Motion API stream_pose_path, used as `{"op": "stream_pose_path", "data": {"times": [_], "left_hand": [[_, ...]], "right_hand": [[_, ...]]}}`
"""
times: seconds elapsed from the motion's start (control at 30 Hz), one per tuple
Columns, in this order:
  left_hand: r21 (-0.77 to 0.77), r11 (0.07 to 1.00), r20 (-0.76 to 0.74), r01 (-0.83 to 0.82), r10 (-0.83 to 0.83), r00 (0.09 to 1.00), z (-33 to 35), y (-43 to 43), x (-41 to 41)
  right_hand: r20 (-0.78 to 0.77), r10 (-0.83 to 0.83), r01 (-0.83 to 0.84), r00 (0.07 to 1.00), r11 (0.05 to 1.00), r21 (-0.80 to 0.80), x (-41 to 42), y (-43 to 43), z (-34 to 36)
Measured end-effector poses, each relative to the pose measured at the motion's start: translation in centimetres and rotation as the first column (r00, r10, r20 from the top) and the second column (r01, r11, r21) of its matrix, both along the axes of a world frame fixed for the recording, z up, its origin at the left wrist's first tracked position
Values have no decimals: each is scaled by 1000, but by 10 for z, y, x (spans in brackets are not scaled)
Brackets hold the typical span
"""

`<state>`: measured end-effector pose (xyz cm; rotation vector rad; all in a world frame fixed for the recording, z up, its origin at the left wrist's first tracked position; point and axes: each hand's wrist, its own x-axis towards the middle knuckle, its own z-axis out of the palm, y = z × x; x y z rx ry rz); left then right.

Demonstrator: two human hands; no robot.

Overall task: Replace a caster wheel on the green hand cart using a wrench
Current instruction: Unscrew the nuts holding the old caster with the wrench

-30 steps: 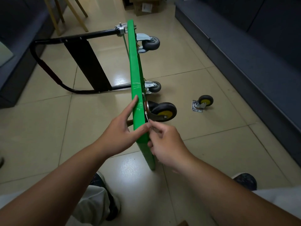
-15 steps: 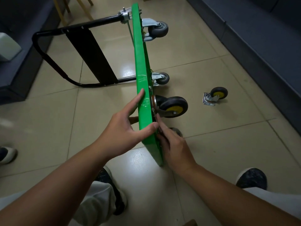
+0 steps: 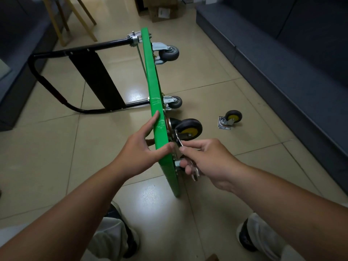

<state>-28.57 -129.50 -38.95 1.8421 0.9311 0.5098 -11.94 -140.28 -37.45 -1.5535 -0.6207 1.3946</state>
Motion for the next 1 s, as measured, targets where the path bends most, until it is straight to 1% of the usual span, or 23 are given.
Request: {"op": "stream_pose_path", "data": {"times": [0.07,0.23,0.43,0.6,0.67,0.73,0.87,1.0], "left_hand": [[17,1000,0,1,-1,1000,-1,1,0],[1,1000,5,6,-6,1000,1,0,1],[-76,996,15,51,-50,999,2,0,-1],[-142,989,43,42,-37,998,2,1,1],[-166,985,50,49,-41,998,3,1,1],[-187,981,51,50,-41,998,5,0,2],[-213,975,61,66,-54,997,4,-1,2],[-233,972,74,39,-23,997,0,1,4]], "right_hand": [[-59,12,-14,998,1000,-25,-3,4,7],[-81,9,-11,997,999,-34,-2,14,22],[-39,60,-64,997,991,-119,-2,28,35],[13,92,-89,996,985,-151,0,33,40],[62,75,-69,995,992,-105,-6,30,33],[154,54,-52,987,999,-13,-11,24,19],[371,94,-155,924,978,138,-10,7,-17],[491,6,-151,871,955,256,-11,1,-61]]}}
